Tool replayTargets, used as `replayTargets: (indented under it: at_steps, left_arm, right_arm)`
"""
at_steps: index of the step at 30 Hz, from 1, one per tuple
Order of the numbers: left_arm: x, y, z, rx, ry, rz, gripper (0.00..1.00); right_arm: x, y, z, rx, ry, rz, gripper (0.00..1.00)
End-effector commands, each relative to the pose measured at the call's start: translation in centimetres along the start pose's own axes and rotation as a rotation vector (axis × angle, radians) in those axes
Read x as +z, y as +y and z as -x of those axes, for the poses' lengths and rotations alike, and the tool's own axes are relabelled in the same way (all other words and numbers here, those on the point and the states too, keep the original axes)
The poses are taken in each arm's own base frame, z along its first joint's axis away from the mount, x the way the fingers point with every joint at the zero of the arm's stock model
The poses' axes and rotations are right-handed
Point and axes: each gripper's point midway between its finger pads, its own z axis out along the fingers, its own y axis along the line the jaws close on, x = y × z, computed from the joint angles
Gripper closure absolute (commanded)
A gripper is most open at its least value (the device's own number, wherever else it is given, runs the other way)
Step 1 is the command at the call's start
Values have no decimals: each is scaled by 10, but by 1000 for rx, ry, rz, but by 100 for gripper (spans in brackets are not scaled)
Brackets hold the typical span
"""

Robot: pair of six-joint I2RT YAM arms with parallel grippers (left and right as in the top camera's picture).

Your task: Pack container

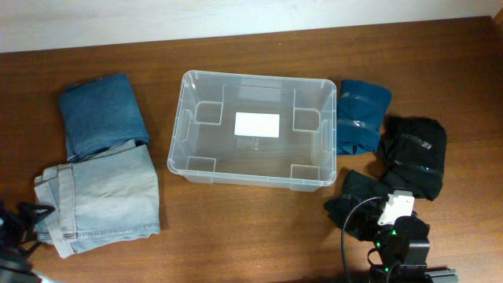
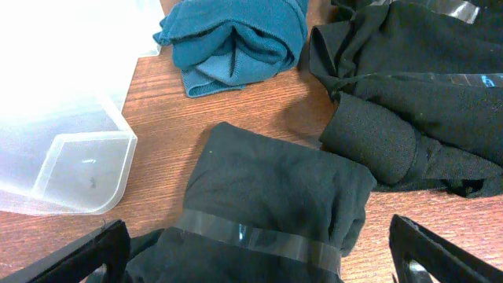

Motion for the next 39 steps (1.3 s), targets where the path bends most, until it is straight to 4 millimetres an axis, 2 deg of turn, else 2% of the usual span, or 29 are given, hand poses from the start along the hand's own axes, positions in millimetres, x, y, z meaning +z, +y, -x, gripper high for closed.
replayTargets:
  at_steps: [1, 5, 9, 11, 15, 21, 26, 33, 36, 39]
  left_arm:
    - [41, 0, -16, 11, 109, -31, 24]
    - [45, -4, -14, 29, 110, -28, 42]
    - [45, -6, -14, 31, 108, -35, 48]
    - [45, -8, -13, 30, 104, -48, 54]
    - [45, -18, -11, 23, 93, -103, 78]
    - [39, -45, -9, -6, 68, -256, 98]
    - [15, -81, 2, 11, -12, -408, 99]
    - [-33, -116, 7, 115, -135, -415, 99]
    - [-58, -141, 8, 169, -202, -480, 100]
    - [-76, -156, 6, 205, -245, -495, 100]
  right_arm:
    - [1, 0, -2, -3, 2, 1, 2]
    - [1, 0, -2, -3, 2, 0, 2]
    - [1, 0, -2, -3, 2, 1, 2]
    - [1, 0, -2, -3, 2, 0, 2]
    - [1, 0, -2, -3, 2, 0, 2]
    - [1, 0, -2, -3, 2, 1, 2]
    - [1, 0, -2, -3, 2, 1, 2]
    - [1, 0, -2, -3, 2, 1, 2]
    - [1, 0, -2, -3, 2, 0, 1]
    - [1, 0, -2, -3, 2, 0, 2]
